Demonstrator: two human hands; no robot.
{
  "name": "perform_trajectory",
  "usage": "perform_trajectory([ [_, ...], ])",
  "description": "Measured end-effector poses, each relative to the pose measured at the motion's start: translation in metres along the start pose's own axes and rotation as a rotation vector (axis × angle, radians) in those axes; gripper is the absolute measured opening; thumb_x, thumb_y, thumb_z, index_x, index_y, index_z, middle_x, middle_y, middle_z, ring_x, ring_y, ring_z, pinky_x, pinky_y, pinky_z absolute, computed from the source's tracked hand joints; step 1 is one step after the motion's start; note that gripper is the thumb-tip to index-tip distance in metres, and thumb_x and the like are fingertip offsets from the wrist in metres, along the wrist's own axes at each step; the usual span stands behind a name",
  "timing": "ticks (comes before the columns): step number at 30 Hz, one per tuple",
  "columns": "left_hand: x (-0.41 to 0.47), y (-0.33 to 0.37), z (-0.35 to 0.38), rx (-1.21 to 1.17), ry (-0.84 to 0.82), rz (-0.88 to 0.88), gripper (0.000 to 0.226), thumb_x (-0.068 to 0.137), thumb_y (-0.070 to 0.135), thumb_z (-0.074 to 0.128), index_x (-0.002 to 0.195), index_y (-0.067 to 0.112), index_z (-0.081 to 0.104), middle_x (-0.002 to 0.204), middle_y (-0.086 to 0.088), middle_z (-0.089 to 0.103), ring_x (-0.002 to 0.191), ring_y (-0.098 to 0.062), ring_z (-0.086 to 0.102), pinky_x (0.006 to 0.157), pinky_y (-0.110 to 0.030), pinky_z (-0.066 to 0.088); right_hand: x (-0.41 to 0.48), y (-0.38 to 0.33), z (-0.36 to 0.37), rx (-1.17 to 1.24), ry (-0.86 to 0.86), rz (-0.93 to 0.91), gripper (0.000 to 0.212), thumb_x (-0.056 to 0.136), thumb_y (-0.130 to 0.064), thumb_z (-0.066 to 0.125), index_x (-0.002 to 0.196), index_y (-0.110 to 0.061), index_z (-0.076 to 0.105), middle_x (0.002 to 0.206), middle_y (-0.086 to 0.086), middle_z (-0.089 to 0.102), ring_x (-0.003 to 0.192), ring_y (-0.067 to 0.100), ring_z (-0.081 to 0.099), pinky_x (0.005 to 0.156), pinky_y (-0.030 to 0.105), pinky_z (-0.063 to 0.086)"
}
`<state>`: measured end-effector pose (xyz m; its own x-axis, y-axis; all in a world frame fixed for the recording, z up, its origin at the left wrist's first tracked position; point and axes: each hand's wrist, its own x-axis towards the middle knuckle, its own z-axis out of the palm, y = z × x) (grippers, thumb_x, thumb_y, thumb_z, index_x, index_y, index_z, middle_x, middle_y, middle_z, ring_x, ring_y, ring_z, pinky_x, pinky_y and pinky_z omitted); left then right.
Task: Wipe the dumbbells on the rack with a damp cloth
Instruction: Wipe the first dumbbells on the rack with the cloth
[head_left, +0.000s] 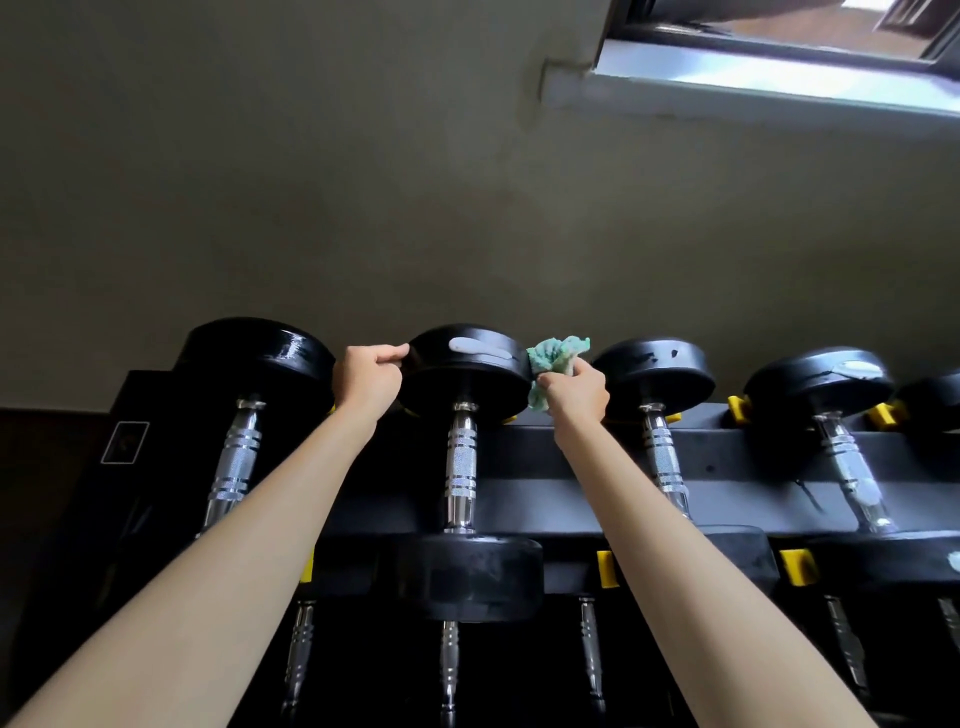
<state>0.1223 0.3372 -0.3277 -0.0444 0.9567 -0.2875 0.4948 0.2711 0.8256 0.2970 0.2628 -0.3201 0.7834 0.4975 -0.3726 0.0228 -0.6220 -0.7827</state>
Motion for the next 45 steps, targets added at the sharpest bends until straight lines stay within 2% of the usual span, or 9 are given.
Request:
perform_trajectory([
  [4, 0.005, -0.004, 0.001, -0.120, -0.052, -0.065, 0.049, 0.079, -0.010, 0.040, 0.107, 0.015, 0.071, 0.111, -0.006, 0.069, 0.110, -0.020, 0.061, 0.101, -0.035, 0.046, -0.019, -0.016, -0.001, -0.134, 0.060, -0.177, 0.017, 0.079, -0.008, 0.054, 0.065, -0.015, 0.048, 0.066, 0.000, 0.053, 0.074, 0.023, 0.048, 0.059, 0.026, 0.031],
  [7, 0.004, -0.004, -0.001, -0.223, -0.081, -0.142, 0.053, 0.076, -0.014, 0.035, 0.107, 0.015, 0.068, 0.114, -0.011, 0.067, 0.109, -0.022, 0.062, 0.099, -0.032, 0.047, -0.038, -0.028, 0.005, -0.219, 0.076, -0.342, 0.011, 0.078, -0.007, 0.049, 0.072, -0.016, 0.051, 0.071, 0.002, 0.055, 0.073, 0.025, 0.046, 0.065, 0.028, 0.029],
  [12, -0.004, 0.000, -0.010, -0.373, -0.185, -0.209, 0.058, 0.084, -0.020, 0.024, 0.131, 0.001, 0.049, 0.132, -0.014, 0.055, 0.115, -0.021, 0.056, 0.060, -0.009, 0.042, -0.061, -0.046, 0.019, -0.409, 0.039, -0.525, 0.029, 0.082, -0.011, 0.049, 0.107, -0.019, 0.062, 0.098, 0.009, 0.060, 0.090, 0.030, 0.055, 0.069, 0.027, 0.028],
  [17, -0.009, 0.000, -0.017, -0.502, -0.194, -0.275, 0.057, 0.087, -0.021, 0.019, 0.139, -0.002, 0.035, 0.138, -0.020, 0.047, 0.117, -0.025, 0.055, 0.070, -0.022, 0.047, -0.066, -0.054, 0.026, -0.533, 0.030, -0.598, 0.023, 0.084, -0.011, 0.048, 0.103, -0.015, 0.060, 0.101, 0.009, 0.057, 0.093, 0.031, 0.055, 0.069, 0.027, 0.027],
  [21, -0.011, -0.002, -0.025, -0.510, -0.170, -0.305, 0.058, 0.090, -0.016, 0.022, 0.144, 0.004, 0.025, 0.139, -0.016, 0.044, 0.081, -0.014, 0.055, 0.077, -0.033, 0.050, -0.074, -0.059, 0.031, -0.578, -0.010, -0.659, 0.017, 0.084, -0.011, 0.049, 0.097, -0.011, 0.060, 0.090, 0.005, 0.049, 0.091, 0.029, 0.054, 0.068, 0.027, 0.027],
  [27, -0.013, -0.008, -0.047, -0.495, -0.072, -0.299, 0.052, 0.093, -0.009, 0.022, 0.143, 0.007, 0.028, 0.129, -0.015, 0.051, 0.098, -0.022, 0.054, 0.087, -0.036, 0.050, -0.090, -0.070, 0.049, -0.625, -0.116, -0.721, 0.009, 0.084, -0.011, 0.049, 0.078, -0.016, 0.055, 0.091, 0.009, 0.059, 0.087, 0.030, 0.052, 0.066, 0.029, 0.026],
  [35, -0.022, -0.015, -0.066, -0.498, -0.043, -0.269, 0.044, 0.093, -0.008, 0.020, 0.130, 0.002, 0.043, 0.109, -0.016, 0.056, 0.093, -0.025, 0.055, 0.085, -0.036, 0.048, -0.099, -0.054, 0.070, -0.504, -0.375, -0.455, 0.008, 0.076, -0.015, 0.059, 0.079, -0.020, 0.064, 0.082, 0.006, 0.059, 0.088, 0.030, 0.059, 0.062, 0.026, 0.037],
  [39, -0.026, -0.020, -0.072, -0.508, -0.026, -0.268, 0.041, 0.094, -0.006, 0.020, 0.125, -0.002, 0.047, 0.120, -0.023, 0.059, 0.087, -0.024, 0.058, 0.072, -0.031, 0.051, -0.090, -0.052, 0.058, 0.001, -0.590, -0.076, 0.014, 0.079, -0.007, 0.061, 0.092, -0.011, 0.062, 0.089, 0.009, 0.063, 0.083, 0.024, 0.065, 0.065, 0.030, 0.056],
  [45, -0.035, -0.010, -0.072, -0.586, -0.175, -0.253, 0.044, 0.092, -0.012, 0.021, 0.123, -0.001, 0.050, 0.115, -0.020, 0.060, 0.079, -0.020, 0.062, 0.066, -0.027, 0.052, -0.087, -0.047, 0.017, 0.608, -0.904, 0.267, 0.018, 0.092, 0.000, 0.043, 0.103, -0.006, 0.056, 0.093, 0.009, 0.064, 0.081, 0.020, 0.062, 0.060, 0.026, 0.056],
])
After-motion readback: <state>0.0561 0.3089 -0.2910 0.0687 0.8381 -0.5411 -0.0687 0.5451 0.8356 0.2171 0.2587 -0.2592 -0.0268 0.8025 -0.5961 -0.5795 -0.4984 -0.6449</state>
